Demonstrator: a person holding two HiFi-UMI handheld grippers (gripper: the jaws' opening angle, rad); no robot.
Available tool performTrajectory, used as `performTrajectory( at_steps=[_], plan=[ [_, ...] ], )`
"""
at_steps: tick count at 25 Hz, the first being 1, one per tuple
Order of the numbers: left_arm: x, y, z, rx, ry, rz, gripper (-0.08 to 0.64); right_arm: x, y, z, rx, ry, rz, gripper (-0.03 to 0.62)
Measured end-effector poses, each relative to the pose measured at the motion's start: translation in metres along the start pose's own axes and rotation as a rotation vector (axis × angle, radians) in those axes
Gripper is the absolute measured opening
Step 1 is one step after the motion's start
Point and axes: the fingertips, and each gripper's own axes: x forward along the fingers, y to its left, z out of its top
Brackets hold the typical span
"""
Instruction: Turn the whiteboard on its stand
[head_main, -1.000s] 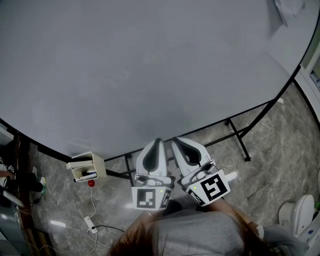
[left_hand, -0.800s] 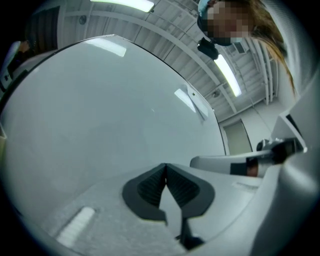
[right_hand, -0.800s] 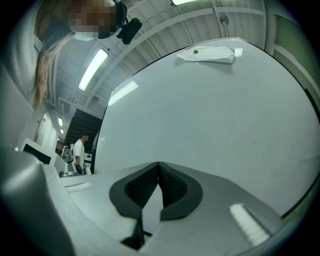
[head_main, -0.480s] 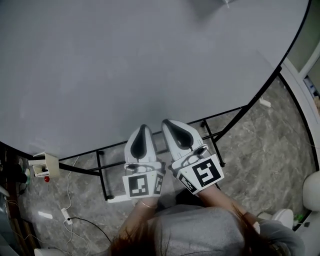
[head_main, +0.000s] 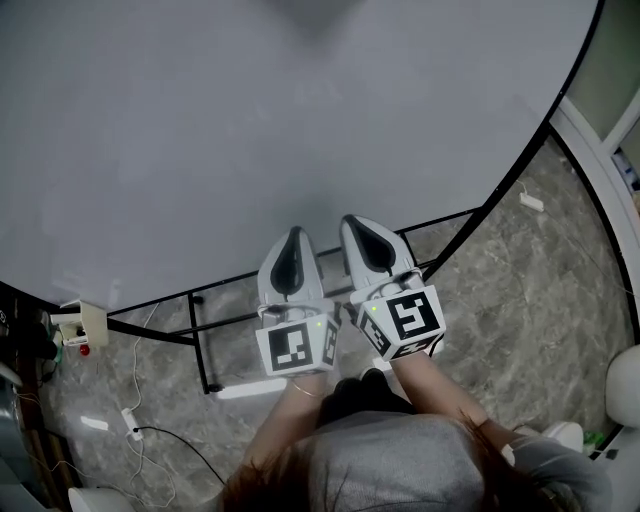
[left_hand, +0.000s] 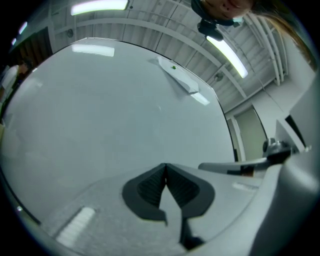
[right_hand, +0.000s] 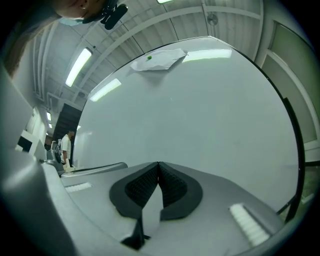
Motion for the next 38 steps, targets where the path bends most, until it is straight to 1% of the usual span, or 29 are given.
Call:
performTrajectory(
  at_steps=[4, 8, 10, 12, 14, 16, 18, 21, 24, 27, 29, 31, 34, 38],
  plan=[
    [-0.004, -0.007, -0.002, 0.011, 0.009, -0.023, -0.005, -0.008, -0.001, 0.000, -0.033, -0.001, -0.018, -0.008],
    [-0.005, -0.019, -0.004, 0.005, 0.008, -0.053, -0.005, -0.020, -0.007, -0.002, -0.041, -0.001, -0.033, -0.006],
    [-0.001, -0.029, -0.010, -0.015, 0.017, -0.077, -0.005, -0.028, -0.017, 0.001, -0.038, -0.003, -0.049, -0.006],
    [0.004, -0.042, -0.017, -0.038, 0.031, -0.092, -0.005, -0.037, -0.035, 0.002, -0.013, -0.003, -0.067, -0.006],
    [0.011, -0.062, -0.020, -0.033, 0.029, -0.112, -0.005, -0.047, -0.058, 0.006, 0.017, -0.017, -0.083, -0.006],
    [0.023, -0.088, -0.022, -0.025, 0.015, -0.132, -0.005, -0.055, -0.084, 0.012, 0.015, -0.036, -0.087, -0.006],
    [0.035, -0.116, -0.026, -0.025, -0.001, -0.140, -0.005, -0.065, -0.109, 0.015, -0.008, -0.043, -0.077, -0.006],
    [0.055, -0.162, -0.038, -0.035, -0.031, -0.125, -0.005, -0.081, -0.147, 0.014, -0.016, -0.037, -0.028, -0.008],
    [0.079, -0.210, -0.055, -0.058, -0.046, -0.079, -0.005, -0.099, -0.191, 0.015, -0.044, -0.017, 0.035, -0.006],
    [0.101, -0.252, -0.069, -0.084, -0.037, -0.023, -0.005, -0.117, -0.229, 0.021, -0.080, 0.024, 0.104, -0.006],
    [0.111, -0.276, -0.071, -0.092, -0.034, 0.004, -0.005, -0.128, -0.245, 0.028, -0.077, 0.035, 0.147, -0.008],
    [0.120, -0.298, -0.069, -0.080, -0.035, 0.020, -0.005, -0.137, -0.261, 0.036, -0.060, 0.021, 0.177, -0.006],
    [0.132, -0.319, -0.069, -0.051, -0.027, 0.036, -0.005, -0.143, -0.288, 0.036, -0.043, 0.036, 0.195, -0.006],
    [0.139, -0.325, -0.073, -0.034, -0.008, 0.046, -0.005, -0.143, -0.311, 0.031, -0.056, 0.049, 0.204, -0.006]
  ],
)
